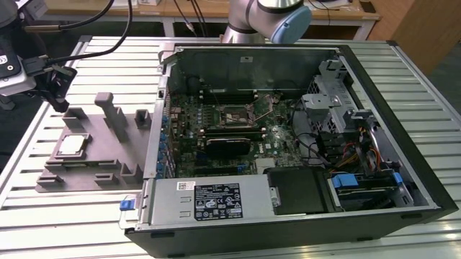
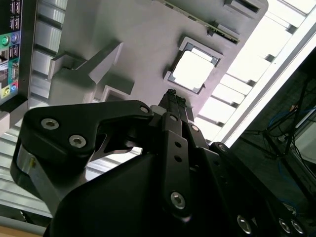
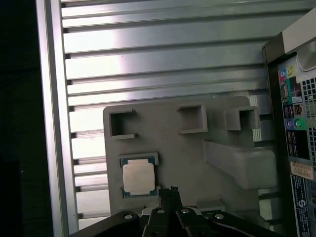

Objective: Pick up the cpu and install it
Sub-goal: 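Pick up the cpu and move it towards the insertion slot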

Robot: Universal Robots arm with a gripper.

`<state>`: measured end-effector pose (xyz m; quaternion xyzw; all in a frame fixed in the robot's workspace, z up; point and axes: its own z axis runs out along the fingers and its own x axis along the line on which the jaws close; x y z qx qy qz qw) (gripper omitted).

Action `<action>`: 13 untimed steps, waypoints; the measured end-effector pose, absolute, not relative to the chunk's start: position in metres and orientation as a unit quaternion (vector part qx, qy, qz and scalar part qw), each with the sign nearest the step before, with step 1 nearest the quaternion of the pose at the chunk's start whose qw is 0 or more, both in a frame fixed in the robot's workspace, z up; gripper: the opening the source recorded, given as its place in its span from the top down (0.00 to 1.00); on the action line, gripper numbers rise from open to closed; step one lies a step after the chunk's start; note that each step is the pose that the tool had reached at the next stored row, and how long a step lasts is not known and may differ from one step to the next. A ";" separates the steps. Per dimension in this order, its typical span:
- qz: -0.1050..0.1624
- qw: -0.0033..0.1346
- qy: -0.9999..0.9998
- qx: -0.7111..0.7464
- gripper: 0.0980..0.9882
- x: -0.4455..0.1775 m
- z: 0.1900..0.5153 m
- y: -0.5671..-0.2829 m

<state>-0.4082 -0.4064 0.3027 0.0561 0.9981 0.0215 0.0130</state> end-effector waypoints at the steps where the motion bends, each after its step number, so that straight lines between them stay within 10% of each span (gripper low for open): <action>1: 0.021 0.013 0.998 0.056 0.99 -0.409 0.302 -0.406; 13: 0.021 0.013 0.998 0.056 0.99 -0.413 0.294 -0.407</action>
